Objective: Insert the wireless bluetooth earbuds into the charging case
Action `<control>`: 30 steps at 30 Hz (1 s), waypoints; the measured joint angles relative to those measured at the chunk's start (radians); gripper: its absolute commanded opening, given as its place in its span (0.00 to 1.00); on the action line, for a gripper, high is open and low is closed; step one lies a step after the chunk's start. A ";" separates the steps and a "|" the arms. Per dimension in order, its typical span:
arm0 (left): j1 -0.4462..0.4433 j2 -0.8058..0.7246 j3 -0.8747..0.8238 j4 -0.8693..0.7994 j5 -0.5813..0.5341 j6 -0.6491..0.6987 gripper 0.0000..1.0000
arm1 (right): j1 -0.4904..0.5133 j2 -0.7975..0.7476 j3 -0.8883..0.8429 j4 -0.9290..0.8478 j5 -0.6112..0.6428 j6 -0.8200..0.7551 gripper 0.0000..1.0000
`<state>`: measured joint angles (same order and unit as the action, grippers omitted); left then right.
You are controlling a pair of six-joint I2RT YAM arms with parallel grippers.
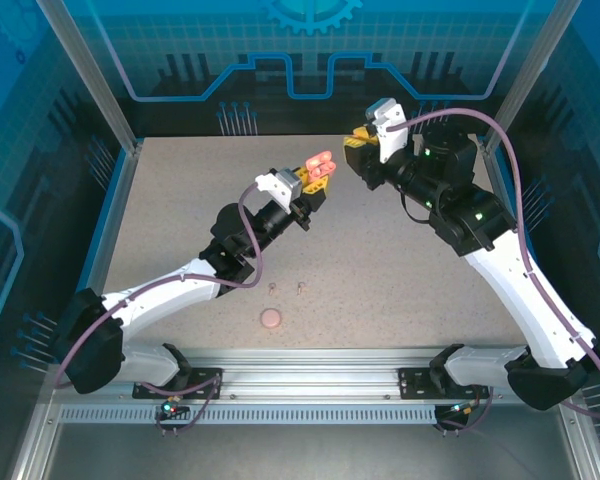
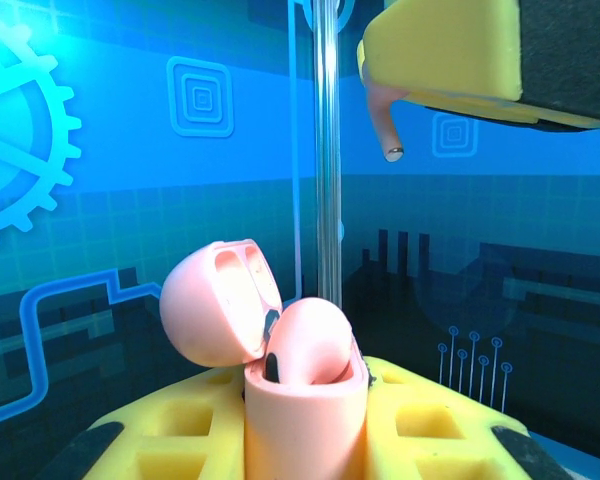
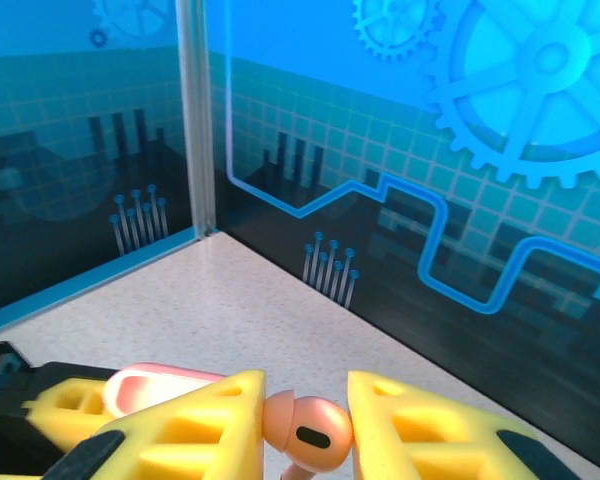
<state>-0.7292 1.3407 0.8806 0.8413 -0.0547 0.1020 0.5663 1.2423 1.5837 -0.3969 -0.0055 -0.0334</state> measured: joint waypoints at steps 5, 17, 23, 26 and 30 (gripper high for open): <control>0.000 0.000 0.005 0.000 0.000 0.000 0.00 | 0.000 0.016 0.000 -0.005 -0.068 0.031 0.27; 0.000 0.000 0.015 0.000 0.000 -0.018 0.00 | 0.000 0.038 0.000 -0.014 -0.100 0.034 0.27; 0.000 0.000 0.015 0.000 0.000 -0.024 0.00 | 0.000 0.048 0.000 -0.012 -0.099 0.033 0.27; 0.000 0.000 0.016 0.000 0.000 -0.025 0.00 | 0.000 0.060 0.000 -0.008 -0.099 0.033 0.27; 0.000 0.000 0.016 0.000 0.000 -0.026 0.00 | 0.000 0.071 0.000 -0.005 -0.093 0.033 0.27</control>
<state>-0.7292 1.3407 0.8970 0.8417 -0.0544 0.0765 0.5667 1.3132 1.5841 -0.4019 -0.0982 -0.0002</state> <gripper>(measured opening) 0.230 0.267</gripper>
